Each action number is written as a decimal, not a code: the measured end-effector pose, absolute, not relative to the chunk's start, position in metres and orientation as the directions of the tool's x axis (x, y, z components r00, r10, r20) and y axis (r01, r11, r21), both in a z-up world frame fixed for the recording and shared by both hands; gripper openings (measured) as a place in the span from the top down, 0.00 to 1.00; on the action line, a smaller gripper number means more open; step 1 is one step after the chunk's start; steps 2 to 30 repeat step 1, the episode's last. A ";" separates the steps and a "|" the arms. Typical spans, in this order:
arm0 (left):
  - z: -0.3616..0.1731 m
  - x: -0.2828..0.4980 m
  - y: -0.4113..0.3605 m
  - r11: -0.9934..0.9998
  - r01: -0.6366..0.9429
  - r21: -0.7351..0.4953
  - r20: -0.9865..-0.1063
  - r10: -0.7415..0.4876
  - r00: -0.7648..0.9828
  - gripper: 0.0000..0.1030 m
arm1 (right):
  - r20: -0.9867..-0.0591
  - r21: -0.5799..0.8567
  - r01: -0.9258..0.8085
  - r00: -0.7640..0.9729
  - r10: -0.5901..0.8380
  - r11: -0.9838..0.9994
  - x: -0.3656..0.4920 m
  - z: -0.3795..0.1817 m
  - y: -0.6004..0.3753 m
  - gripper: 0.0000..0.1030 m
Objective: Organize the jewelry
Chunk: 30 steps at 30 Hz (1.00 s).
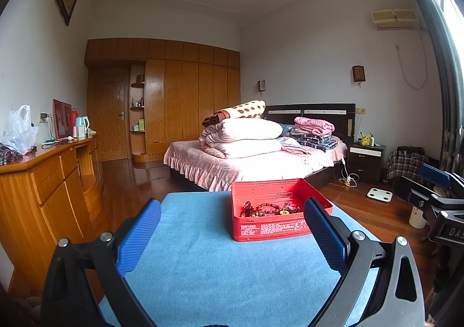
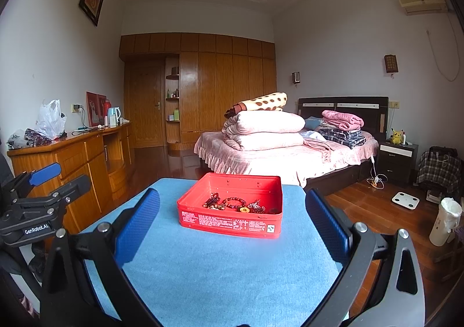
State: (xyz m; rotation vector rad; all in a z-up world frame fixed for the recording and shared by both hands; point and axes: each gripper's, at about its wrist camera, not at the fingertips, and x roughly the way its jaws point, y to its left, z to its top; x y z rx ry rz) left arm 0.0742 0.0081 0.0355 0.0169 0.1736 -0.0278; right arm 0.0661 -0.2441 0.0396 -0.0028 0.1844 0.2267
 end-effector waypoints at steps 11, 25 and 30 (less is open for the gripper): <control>0.036 0.074 0.009 0.999 0.029 0.015 -0.173 -0.026 0.985 0.06 | -0.183 0.017 -0.223 0.958 0.223 0.975 0.066 0.039 -0.244 0.05; 0.036 0.074 0.009 0.999 0.029 0.015 -0.173 -0.026 0.985 0.06 | -0.183 0.017 -0.223 0.958 0.223 0.975 0.066 0.039 -0.244 0.05; 0.036 0.074 0.009 0.999 0.029 0.015 -0.173 -0.026 0.985 0.06 | -0.183 0.017 -0.223 0.958 0.223 0.975 0.066 0.039 -0.244 0.05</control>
